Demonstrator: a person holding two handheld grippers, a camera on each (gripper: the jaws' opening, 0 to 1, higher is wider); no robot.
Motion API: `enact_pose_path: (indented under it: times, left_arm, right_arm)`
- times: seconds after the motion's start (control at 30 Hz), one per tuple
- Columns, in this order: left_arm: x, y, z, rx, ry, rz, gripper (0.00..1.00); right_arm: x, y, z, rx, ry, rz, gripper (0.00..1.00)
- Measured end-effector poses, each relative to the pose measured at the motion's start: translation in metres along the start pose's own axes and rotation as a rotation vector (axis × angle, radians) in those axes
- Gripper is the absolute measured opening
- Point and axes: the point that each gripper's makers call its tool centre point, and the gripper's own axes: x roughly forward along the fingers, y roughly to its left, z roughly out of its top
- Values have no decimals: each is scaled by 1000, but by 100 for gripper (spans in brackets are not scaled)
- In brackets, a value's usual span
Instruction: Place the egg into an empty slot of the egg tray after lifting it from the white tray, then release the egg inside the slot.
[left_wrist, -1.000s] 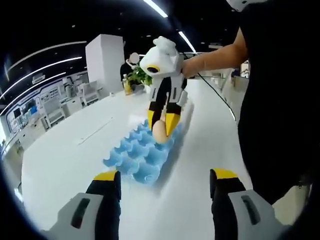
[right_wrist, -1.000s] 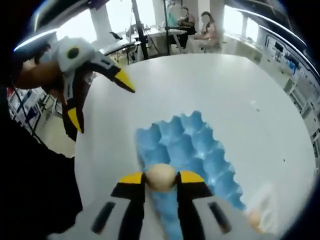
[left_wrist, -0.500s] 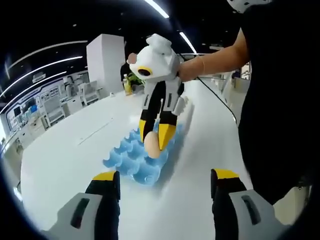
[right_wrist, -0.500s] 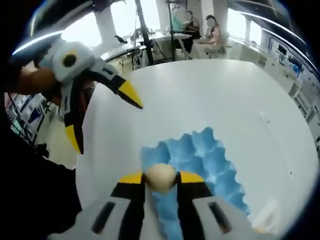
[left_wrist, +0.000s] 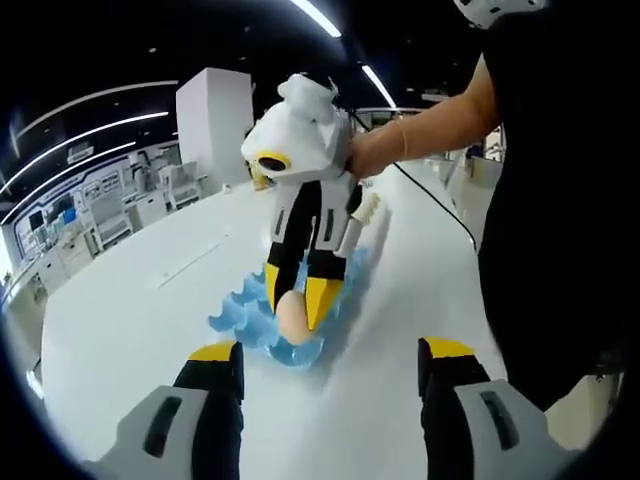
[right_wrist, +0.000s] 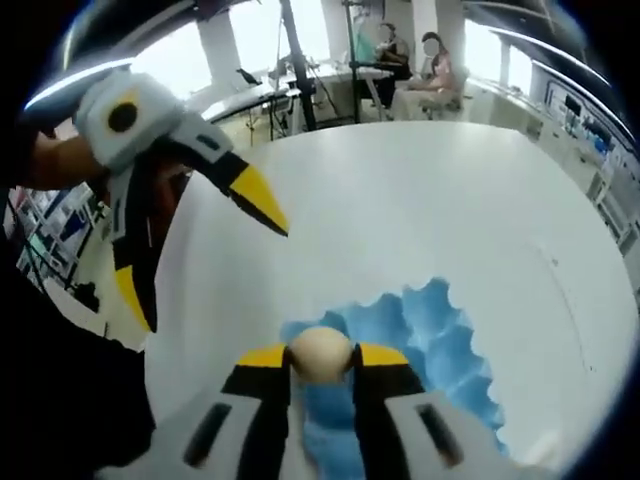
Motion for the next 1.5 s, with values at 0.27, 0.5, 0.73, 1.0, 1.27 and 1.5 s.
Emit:
enact_pose_path:
  times: [0.27,0.5,0.73,1.0,1.27,1.5]
  left_arm:
    - [-1,-1,0,-14,-1,0,70]
    - [-1,0,1,-18,-3,-2,67]
    - [-1,2,1,-26,-13,4,68]
    - [0,0,1,-30,-12,-1,66]
    - [-2,0,6,-36,-33,4,65]
    - [-2,-1,7,-24,-27,-2,65]
  right_arm:
    - [13,0,-2,-35,23,1,24]
    - [21,1,-7,-95,51,-3,24]
    - [21,-2,-7,-71,42,19,24]
    - [21,0,-6,-91,7,31,25]
    - [18,8,-4,-69,-101,88,30]
    - [11,3,-6,-50,-127,72,29]
